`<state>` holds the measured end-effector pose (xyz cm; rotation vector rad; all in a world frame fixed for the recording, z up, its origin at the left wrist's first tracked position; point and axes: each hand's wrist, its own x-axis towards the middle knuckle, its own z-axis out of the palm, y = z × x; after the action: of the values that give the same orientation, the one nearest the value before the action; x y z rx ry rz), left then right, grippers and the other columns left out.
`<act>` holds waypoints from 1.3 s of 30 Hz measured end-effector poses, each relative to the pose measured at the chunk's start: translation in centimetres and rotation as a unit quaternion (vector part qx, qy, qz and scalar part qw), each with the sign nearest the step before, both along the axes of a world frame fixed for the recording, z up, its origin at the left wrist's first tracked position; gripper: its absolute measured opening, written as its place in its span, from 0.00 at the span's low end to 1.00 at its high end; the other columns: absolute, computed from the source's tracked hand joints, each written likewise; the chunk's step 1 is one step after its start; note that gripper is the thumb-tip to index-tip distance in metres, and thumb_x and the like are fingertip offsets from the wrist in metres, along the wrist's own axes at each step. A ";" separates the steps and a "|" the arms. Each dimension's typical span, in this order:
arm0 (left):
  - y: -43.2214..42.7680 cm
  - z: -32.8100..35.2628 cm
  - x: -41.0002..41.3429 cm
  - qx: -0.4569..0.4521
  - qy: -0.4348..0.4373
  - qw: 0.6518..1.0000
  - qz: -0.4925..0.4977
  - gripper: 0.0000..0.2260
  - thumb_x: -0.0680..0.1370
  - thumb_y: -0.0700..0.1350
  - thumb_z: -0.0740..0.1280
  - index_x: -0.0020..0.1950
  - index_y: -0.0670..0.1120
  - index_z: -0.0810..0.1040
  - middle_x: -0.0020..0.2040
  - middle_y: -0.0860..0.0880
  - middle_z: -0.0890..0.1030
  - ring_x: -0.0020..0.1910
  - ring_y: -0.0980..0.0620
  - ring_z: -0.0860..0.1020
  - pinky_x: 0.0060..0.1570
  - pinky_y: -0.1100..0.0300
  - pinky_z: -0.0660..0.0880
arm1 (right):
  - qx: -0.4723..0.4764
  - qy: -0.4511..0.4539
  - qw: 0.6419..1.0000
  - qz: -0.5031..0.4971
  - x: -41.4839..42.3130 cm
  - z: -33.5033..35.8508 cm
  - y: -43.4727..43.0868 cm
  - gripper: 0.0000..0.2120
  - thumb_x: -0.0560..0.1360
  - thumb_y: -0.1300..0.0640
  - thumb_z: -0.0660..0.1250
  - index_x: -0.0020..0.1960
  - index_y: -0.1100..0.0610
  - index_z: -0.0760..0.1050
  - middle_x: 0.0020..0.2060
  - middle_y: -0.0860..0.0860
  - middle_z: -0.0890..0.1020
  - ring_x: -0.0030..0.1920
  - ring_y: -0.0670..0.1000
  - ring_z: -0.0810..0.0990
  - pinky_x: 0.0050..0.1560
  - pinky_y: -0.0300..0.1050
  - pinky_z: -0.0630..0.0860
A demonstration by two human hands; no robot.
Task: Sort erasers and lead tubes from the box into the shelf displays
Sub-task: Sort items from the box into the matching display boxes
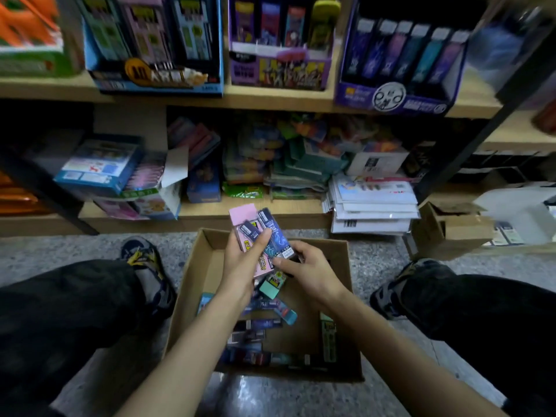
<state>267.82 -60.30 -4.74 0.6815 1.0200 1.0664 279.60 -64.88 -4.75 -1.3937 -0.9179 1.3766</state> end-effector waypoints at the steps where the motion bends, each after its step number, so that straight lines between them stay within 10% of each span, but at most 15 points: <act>1: 0.0 0.9 0.0 0.008 -0.007 1.000 -0.004 0.11 0.73 0.40 0.70 0.54 0.45 0.75 0.43 0.48 0.84 0.38 0.52 0.83 0.34 0.59 0.80 | 0.002 -0.003 1.000 0.003 0.3 1.0 -0.1 0.11 0.72 0.69 0.68 0.55 0.64 0.77 0.45 0.56 0.83 0.43 0.49 0.81 0.48 0.42 0.79; 7: 1.5 7.1 -1.3 0.054 0.038 0.993 -0.095 0.20 0.69 0.59 0.64 0.53 0.47 0.75 0.36 0.52 0.84 0.33 0.55 0.82 0.29 0.63 0.76 | 0.029 -0.135 0.985 0.103 4.8 8.5 0.1 0.10 0.70 0.66 0.72 0.49 0.55 0.80 0.39 0.46 0.83 0.37 0.41 0.80 0.39 0.33 0.75; 10: 2.5 9.8 -2.0 0.046 0.086 0.974 -0.204 0.29 0.68 0.63 0.62 0.60 0.45 0.76 0.50 0.45 0.84 0.47 0.46 0.83 0.44 0.52 0.80 | 0.053 -0.220 0.958 0.177 6.7 12.2 0.7 0.10 0.70 0.64 0.73 0.48 0.52 0.80 0.31 0.39 0.82 0.31 0.36 0.77 0.34 0.29 0.71; 12: 2.7 11.2 -2.4 0.058 0.099 0.958 -0.262 0.29 0.68 0.61 0.64 0.62 0.44 0.75 0.57 0.42 0.81 0.55 0.42 0.80 0.55 0.46 0.76 | 0.063 -0.260 0.938 0.219 7.2 14.4 1.2 0.09 0.70 0.62 0.74 0.47 0.51 0.79 0.31 0.38 0.82 0.31 0.36 0.76 0.34 0.29 0.71; 20: 3.1 15.0 -2.7 0.106 0.119 0.888 -0.432 0.19 0.70 0.44 0.72 0.59 0.45 0.76 0.50 0.47 0.84 0.46 0.51 0.83 0.42 0.61 0.79 | 0.079 -0.351 0.883 0.301 6.6 19.4 2.8 0.09 0.68 0.63 0.75 0.46 0.54 0.80 0.39 0.48 0.82 0.37 0.41 0.78 0.38 0.33 0.73; 27: 3.6 15.7 -1.9 0.146 0.066 0.928 -0.336 0.19 0.69 0.46 0.70 0.59 0.45 0.74 0.45 0.47 0.84 0.37 0.51 0.82 0.34 0.59 0.79 | 0.087 -0.086 0.990 0.064 6.4 19.4 3.6 0.21 0.66 0.73 0.72 0.56 0.61 0.74 0.46 0.55 0.82 0.45 0.48 0.83 0.43 0.40 0.79; 31: 4.0 16.0 0.0 0.162 0.020 0.952 -0.257 0.17 0.69 0.46 0.69 0.57 0.46 0.74 0.43 0.47 0.85 0.34 0.51 0.82 0.30 0.61 0.78 | 0.083 0.132 0.984 -0.090 6.2 19.2 4.7 0.17 0.68 0.72 0.70 0.55 0.61 0.74 0.44 0.56 0.83 0.43 0.52 0.83 0.38 0.41 0.79; 39: 6.7 17.2 3.3 0.208 0.028 0.955 -0.210 0.20 0.67 0.49 0.70 0.58 0.50 0.76 0.48 0.50 0.85 0.45 0.51 0.84 0.37 0.63 0.78 | 0.125 -0.007 0.980 -0.157 8.0 21.3 6.7 0.10 0.72 0.62 0.71 0.53 0.59 0.76 0.35 0.52 0.83 0.32 0.48 0.80 0.29 0.38 0.77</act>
<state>271.07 -53.59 12.42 1.2176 0.6551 0.8907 287.64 -58.13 16.59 -1.2917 -0.8089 0.9787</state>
